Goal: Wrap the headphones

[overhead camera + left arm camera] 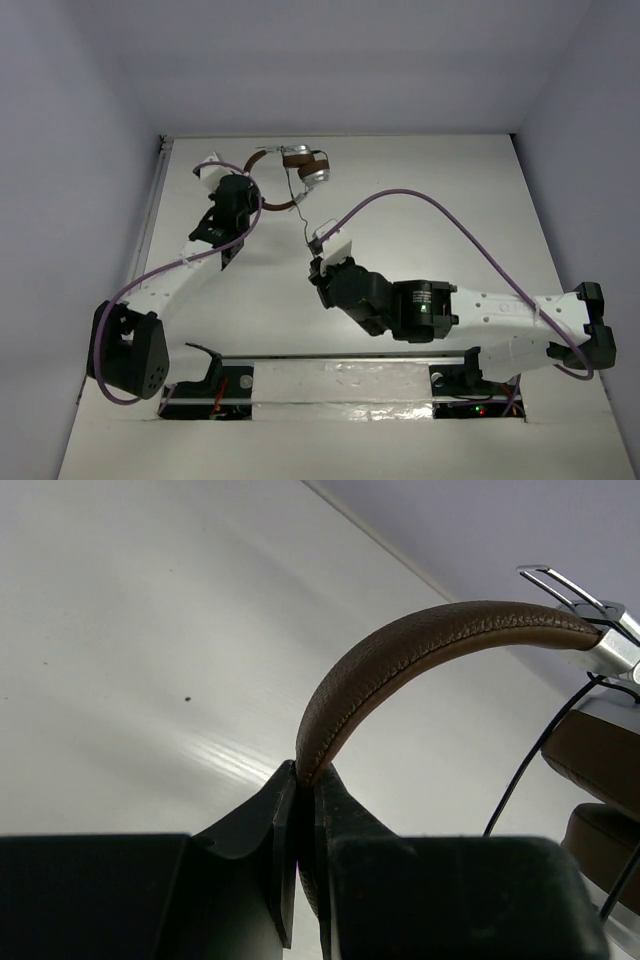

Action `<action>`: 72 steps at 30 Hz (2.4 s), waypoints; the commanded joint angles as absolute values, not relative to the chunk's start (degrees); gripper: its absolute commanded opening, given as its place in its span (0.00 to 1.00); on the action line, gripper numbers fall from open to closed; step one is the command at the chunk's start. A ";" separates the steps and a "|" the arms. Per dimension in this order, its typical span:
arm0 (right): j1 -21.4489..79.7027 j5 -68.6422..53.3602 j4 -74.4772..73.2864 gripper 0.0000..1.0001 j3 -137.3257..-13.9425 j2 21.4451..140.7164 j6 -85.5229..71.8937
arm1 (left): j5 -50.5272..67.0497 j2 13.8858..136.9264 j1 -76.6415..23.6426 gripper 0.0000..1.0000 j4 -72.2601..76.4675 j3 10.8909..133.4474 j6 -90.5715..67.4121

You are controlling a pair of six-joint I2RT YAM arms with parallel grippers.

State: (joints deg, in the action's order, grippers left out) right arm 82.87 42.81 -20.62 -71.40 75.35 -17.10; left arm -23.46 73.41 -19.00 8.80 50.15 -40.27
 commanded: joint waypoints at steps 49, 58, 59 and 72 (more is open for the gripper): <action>56.78 47.29 -10.72 0.00 -72.43 76.91 8.01 | -11.26 59.24 -44.30 0.00 4.48 40.52 -24.96; 50.80 39.75 -7.92 0.00 -65.93 74.54 -1.83 | -4.67 55.20 -44.30 0.00 6.50 40.52 -23.99; 50.02 38.86 -6.95 0.00 -65.22 74.10 -2.89 | -4.48 54.41 -44.30 0.00 6.68 40.52 -24.08; 47.11 24.88 -0.62 0.00 -55.91 68.29 -9.14 | -2.98 50.63 -43.68 0.00 6.51 45.53 -25.49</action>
